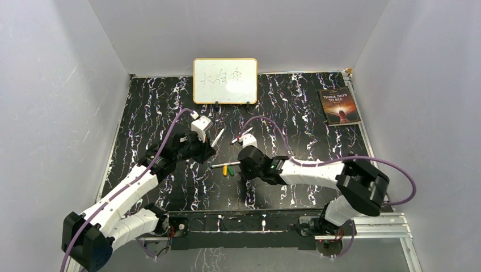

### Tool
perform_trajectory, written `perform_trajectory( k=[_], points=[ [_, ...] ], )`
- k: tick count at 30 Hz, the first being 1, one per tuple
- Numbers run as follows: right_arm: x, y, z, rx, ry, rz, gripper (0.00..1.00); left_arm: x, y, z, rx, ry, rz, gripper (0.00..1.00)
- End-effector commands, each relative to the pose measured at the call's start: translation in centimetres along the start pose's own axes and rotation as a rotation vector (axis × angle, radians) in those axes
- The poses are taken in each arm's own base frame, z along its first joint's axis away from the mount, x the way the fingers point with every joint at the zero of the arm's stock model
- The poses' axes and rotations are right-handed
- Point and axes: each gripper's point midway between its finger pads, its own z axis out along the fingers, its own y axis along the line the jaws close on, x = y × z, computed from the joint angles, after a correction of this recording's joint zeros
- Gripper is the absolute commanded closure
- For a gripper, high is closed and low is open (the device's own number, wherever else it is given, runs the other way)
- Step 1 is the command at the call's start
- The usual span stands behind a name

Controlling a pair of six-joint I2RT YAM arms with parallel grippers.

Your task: Insert the pens into the pen caps

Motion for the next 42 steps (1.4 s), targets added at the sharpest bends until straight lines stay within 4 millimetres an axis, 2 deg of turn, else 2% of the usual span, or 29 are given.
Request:
perform_trajectory(
  k=[1, 6, 10, 13, 18, 21, 30, 39, 42],
  points=[
    [-1.2, -0.7, -2.0, 0.01, -0.069, 0.075, 1.0, -0.7, -0.3, -0.2, 0.023, -0.018, 0.008, 1.0],
    [0.9, -2.9, -2.1, 0.122, -0.011, 0.142, 1.0, -0.8, -0.4, -0.1, 0.028, -0.018, 0.008, 1.0],
    [3.0, -3.1, -1.5, 0.133, 0.054, 0.189, 1.0, -0.7, -0.4, -0.2, 0.025, -0.014, 0.004, 1.0],
    [3.9, -3.0, -1.0, 0.137, 0.08, 0.209, 1.0, -0.6, -0.4, -0.2, 0.024, -0.013, 0.002, 1.0],
    [3.5, -2.3, -0.8, 0.113, 0.089, 0.203, 1.0, -0.5, -0.4, -0.3, 0.023, -0.009, 0.002, 1.0],
    [3.0, -2.0, -0.9, 0.107, 0.087, 0.188, 0.88, -0.5, -0.3, -0.2, 0.022, -0.007, 0.002, 1.0],
    [1.2, -2.1, -1.3, 0.124, 0.051, 0.155, 0.64, -0.4, -0.4, -0.2, 0.03, -0.002, 0.004, 1.0],
    [0.4, -2.4, 0.1, 0.174, 0.062, 0.096, 0.62, -0.3, -0.5, -0.3, 0.031, 0.001, 0.003, 1.0],
    [0.8, -3.0, 0.2, 0.208, 0.076, 0.073, 0.64, -0.3, -0.5, -0.3, 0.027, -0.001, 0.003, 1.0]
  ],
)
